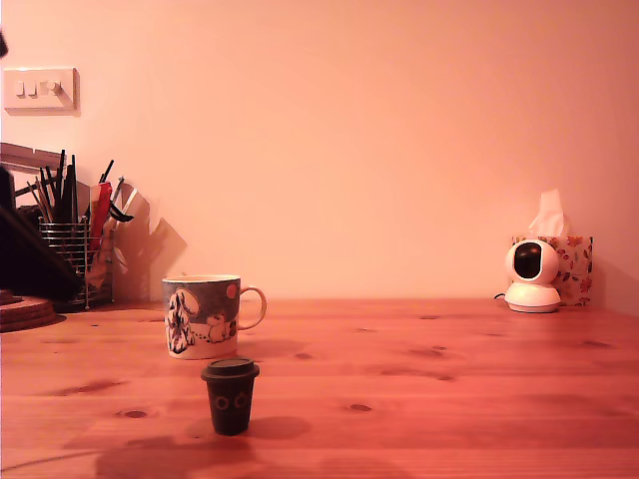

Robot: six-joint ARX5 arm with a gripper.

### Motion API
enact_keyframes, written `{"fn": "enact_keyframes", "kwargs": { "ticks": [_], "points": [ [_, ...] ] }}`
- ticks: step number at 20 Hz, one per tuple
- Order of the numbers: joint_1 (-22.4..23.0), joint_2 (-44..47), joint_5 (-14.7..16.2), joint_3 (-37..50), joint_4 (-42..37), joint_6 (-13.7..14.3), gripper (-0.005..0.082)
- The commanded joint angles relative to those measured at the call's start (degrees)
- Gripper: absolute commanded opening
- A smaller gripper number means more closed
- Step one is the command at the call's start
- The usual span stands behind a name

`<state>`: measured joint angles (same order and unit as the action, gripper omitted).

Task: Pick up the coffee capsules on the table and drop them inside the coffee cup

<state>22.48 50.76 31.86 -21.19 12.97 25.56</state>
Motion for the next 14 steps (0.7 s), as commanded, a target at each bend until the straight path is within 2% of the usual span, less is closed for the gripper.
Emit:
{"fn": "enact_keyframes", "kwargs": {
  "ticks": [1,5,14],
  "points": [
    [0.0,0.3,0.1,1.7,-4.4,-3.1,0.0623],
    [0.0,3.3,-0.2,3.0,-8.8,-3.1,0.0624],
    [0.4,17.5,0.1,3.0,-21.7,-2.2,0.0624]
  ]
}}
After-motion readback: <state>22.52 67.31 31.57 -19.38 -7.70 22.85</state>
